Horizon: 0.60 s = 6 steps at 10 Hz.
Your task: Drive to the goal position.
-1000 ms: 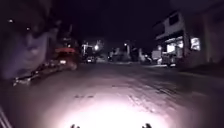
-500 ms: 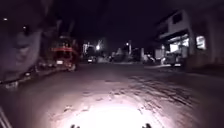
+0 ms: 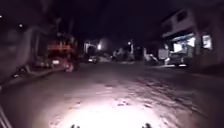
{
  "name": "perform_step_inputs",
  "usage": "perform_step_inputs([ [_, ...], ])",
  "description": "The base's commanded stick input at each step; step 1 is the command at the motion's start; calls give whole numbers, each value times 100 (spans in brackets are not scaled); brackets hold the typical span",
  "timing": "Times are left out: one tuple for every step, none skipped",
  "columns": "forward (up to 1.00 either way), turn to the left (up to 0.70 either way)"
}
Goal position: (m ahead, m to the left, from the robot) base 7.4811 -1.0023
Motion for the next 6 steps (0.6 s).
perform_step_inputs([
  [85, 0],
  [85, 0],
  [85, 0],
  [85, 0],
  [85, 0],
  [85, 0],
])
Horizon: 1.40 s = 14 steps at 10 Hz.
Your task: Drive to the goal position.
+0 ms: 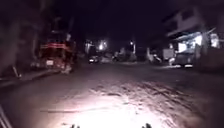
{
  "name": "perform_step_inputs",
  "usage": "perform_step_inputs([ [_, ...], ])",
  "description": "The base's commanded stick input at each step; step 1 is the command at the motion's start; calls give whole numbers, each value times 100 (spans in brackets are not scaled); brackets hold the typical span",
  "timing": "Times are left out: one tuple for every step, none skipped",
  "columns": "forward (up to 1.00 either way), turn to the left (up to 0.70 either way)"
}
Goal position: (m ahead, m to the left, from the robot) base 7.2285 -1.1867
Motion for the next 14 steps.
perform_step_inputs([
  [85, 0],
  [85, 0],
  [85, 0],
  [85, 0],
  [85, 0],
  [85, 0],
  [85, 0],
  [85, 0],
  [85, 0],
  [85, 0],
  [85, 0],
  [85, 0],
  [85, 0],
  [85, 0],
])
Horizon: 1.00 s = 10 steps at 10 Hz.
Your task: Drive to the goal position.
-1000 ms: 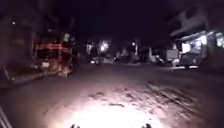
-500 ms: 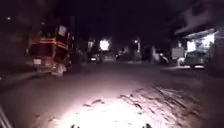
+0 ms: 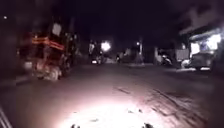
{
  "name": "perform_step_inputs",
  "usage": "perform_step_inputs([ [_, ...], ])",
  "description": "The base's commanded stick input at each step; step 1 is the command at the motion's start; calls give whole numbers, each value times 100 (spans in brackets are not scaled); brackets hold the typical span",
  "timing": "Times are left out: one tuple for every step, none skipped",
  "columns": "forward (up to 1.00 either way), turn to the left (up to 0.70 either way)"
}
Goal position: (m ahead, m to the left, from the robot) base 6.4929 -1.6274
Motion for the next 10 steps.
perform_step_inputs([
  [85, 0],
  [85, 0],
  [85, 0],
  [85, 0],
  [85, 0],
  [85, 0],
  [85, 0],
  [85, -8],
  [85, -34],
  [85, -34],
])
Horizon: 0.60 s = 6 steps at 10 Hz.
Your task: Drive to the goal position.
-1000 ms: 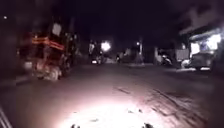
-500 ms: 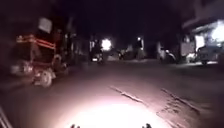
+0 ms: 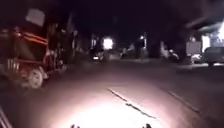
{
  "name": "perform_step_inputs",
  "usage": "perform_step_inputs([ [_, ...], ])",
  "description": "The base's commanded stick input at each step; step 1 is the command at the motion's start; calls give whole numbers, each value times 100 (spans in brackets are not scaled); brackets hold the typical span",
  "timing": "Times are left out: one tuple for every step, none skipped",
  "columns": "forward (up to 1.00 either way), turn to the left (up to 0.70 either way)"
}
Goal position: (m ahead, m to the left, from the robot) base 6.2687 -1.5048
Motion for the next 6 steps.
perform_step_inputs([
  [85, -29],
  [85, -22],
  [85, 0],
  [85, 0],
  [85, 0],
  [85, 0],
])
